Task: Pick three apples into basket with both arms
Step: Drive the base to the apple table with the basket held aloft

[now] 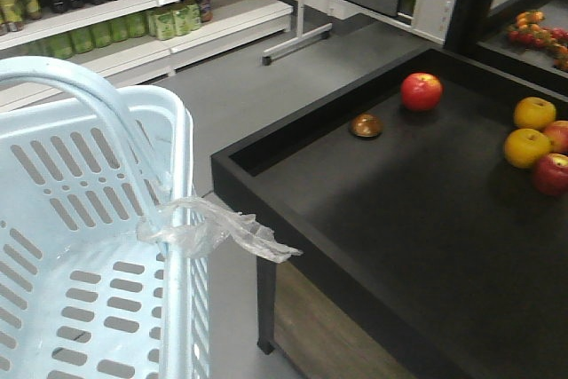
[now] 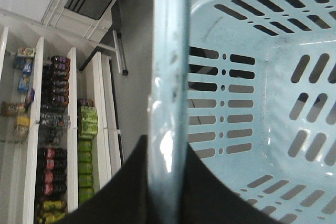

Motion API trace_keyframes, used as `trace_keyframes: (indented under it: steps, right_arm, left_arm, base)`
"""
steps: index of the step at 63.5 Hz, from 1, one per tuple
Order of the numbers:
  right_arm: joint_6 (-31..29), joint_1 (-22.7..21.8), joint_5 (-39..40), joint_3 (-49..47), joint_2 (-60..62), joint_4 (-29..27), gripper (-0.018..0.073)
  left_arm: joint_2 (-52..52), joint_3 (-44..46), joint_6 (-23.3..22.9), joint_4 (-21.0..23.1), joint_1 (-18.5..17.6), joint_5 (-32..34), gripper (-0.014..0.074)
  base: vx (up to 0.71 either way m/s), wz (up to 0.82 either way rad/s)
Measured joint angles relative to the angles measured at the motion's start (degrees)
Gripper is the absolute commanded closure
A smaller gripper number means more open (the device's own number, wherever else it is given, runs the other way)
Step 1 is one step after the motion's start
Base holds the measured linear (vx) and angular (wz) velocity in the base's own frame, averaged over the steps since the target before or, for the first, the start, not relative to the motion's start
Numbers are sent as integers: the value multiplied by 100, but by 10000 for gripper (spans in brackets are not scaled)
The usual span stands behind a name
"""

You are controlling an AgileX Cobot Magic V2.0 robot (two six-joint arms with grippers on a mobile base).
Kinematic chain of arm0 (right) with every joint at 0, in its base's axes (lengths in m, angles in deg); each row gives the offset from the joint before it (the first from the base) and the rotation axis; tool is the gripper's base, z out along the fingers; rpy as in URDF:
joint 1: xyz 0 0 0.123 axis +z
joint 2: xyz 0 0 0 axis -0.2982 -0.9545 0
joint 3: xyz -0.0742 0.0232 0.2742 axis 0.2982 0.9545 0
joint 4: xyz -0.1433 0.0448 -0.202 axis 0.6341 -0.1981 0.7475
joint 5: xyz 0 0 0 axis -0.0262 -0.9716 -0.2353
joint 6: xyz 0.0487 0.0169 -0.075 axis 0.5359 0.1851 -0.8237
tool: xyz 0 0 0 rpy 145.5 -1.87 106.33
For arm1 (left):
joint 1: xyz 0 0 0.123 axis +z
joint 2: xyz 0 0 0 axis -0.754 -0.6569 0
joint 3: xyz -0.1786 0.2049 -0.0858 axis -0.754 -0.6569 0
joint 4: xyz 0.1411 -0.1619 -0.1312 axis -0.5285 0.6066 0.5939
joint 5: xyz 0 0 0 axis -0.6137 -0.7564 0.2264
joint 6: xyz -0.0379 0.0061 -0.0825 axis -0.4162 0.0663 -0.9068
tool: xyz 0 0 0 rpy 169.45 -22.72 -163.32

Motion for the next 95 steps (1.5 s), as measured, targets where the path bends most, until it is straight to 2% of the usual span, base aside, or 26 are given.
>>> trace_keyframes:
  steps: [95]
  right_arm:
    - [0,0,0,0,0,0,568]
  left_arm:
    - [-15,0,0,6,0,0,603]
  base:
    - [8,-47]
